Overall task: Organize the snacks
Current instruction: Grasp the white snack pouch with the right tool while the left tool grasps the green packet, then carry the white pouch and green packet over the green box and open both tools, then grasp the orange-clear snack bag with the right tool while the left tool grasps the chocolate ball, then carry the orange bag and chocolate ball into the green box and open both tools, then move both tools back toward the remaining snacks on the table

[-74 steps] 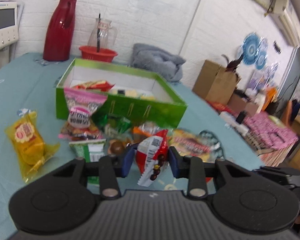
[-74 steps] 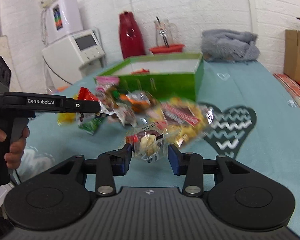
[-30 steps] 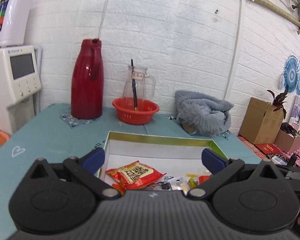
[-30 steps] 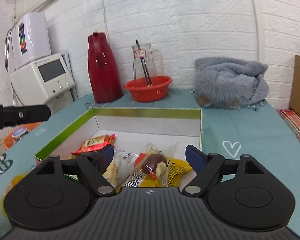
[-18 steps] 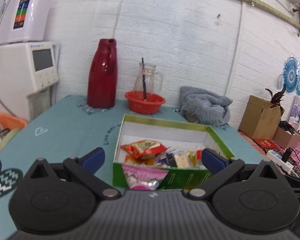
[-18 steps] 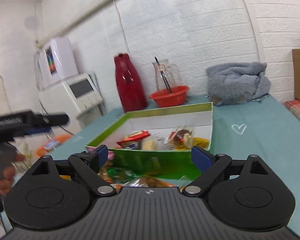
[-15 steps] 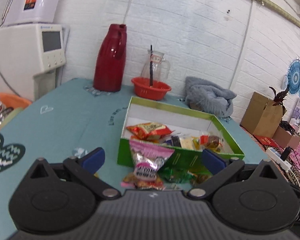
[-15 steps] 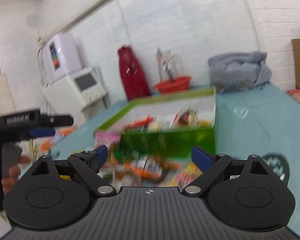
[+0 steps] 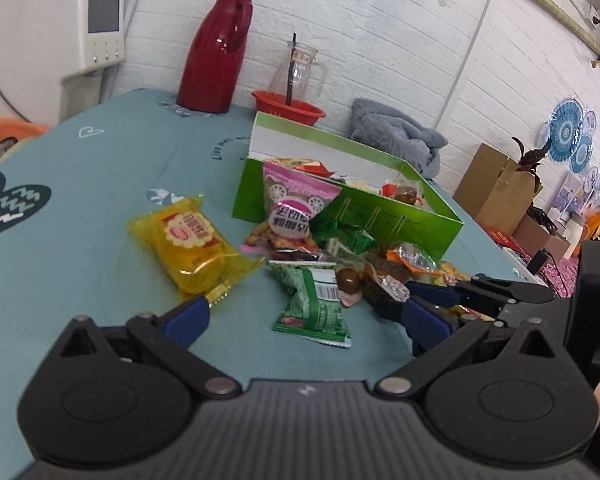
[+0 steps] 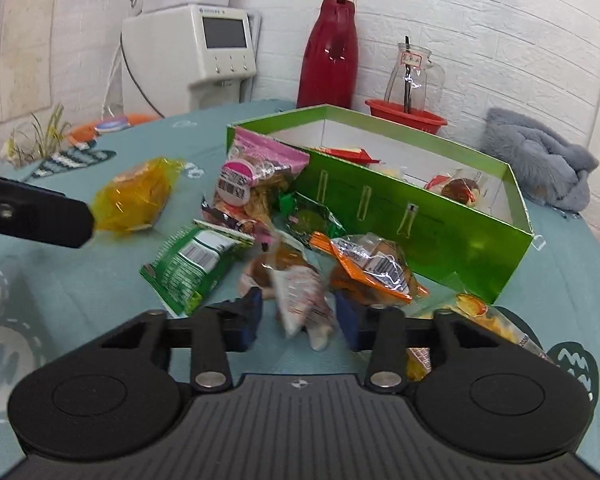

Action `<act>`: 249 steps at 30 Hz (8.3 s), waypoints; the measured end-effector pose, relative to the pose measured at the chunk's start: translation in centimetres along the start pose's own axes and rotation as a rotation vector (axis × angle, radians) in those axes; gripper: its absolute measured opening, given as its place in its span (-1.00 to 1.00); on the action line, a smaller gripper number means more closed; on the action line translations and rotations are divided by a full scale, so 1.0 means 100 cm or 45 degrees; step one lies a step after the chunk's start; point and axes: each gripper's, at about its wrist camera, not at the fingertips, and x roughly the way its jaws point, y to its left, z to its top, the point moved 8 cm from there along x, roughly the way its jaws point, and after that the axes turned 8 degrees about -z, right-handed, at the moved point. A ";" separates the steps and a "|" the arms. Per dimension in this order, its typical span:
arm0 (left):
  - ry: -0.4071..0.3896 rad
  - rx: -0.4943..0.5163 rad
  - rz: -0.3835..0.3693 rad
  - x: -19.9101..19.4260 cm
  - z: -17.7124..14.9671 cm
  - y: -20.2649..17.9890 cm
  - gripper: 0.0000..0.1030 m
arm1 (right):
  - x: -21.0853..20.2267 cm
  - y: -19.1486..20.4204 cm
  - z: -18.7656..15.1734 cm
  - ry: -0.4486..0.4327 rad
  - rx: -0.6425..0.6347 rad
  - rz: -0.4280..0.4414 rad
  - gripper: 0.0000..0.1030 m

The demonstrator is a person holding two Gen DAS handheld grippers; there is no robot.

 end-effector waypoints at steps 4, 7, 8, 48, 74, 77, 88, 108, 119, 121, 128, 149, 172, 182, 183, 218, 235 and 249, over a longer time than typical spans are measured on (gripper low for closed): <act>0.020 0.012 -0.055 0.014 0.000 -0.009 0.81 | -0.011 -0.008 -0.009 0.029 0.065 0.038 0.09; 0.045 0.036 -0.058 0.034 0.000 -0.014 0.67 | -0.028 -0.012 -0.020 0.051 0.102 0.061 0.09; 0.058 0.041 -0.051 0.042 -0.001 -0.014 0.63 | -0.033 -0.014 -0.024 0.065 0.139 0.080 0.09; -0.086 0.163 -0.121 0.026 0.069 -0.048 -0.39 | -0.068 -0.035 0.030 -0.160 0.179 0.084 0.14; -0.029 0.108 0.044 0.150 0.150 0.005 -0.09 | 0.086 -0.095 0.099 -0.135 0.205 -0.108 0.36; -0.113 0.159 0.153 0.143 0.152 0.009 0.89 | 0.081 -0.095 0.098 -0.152 0.176 -0.127 1.00; -0.142 0.195 0.249 0.124 0.157 0.002 0.87 | 0.062 -0.097 0.090 -0.129 0.203 -0.120 1.00; -0.216 0.143 0.235 0.016 0.087 -0.016 0.87 | -0.003 -0.056 0.016 -0.045 0.208 0.055 1.00; -0.053 0.080 0.189 0.003 0.033 0.004 0.86 | 0.031 -0.037 0.014 -0.023 0.021 -0.053 0.88; -0.034 0.088 0.143 0.003 0.027 0.001 0.86 | 0.020 -0.033 0.010 -0.033 0.011 0.003 0.85; 0.086 0.104 -0.054 0.019 0.003 -0.020 0.87 | -0.029 -0.010 -0.019 -0.081 -0.073 0.104 0.92; 0.198 0.167 -0.166 0.091 0.012 -0.052 0.87 | -0.045 -0.016 -0.027 -0.010 0.013 0.033 0.58; 0.271 0.330 -0.055 0.121 0.002 -0.040 -0.53 | -0.040 -0.012 -0.025 0.001 -0.019 0.008 0.36; 0.074 0.274 -0.152 0.068 0.045 -0.053 -0.53 | -0.062 -0.017 -0.004 -0.084 0.049 0.063 0.26; 0.050 0.276 -0.152 0.065 0.051 -0.054 -0.53 | -0.063 -0.019 0.000 -0.096 0.062 0.070 0.26; -0.181 0.267 0.078 0.131 0.152 -0.025 0.99 | 0.044 -0.085 0.079 -0.177 0.088 -0.056 1.00; -0.411 0.193 0.118 0.000 0.130 -0.035 0.99 | -0.032 -0.055 0.057 -0.208 0.222 0.059 1.00; -0.227 0.001 0.253 -0.028 0.056 0.038 0.99 | 0.017 0.017 0.047 -0.044 -0.069 0.220 1.00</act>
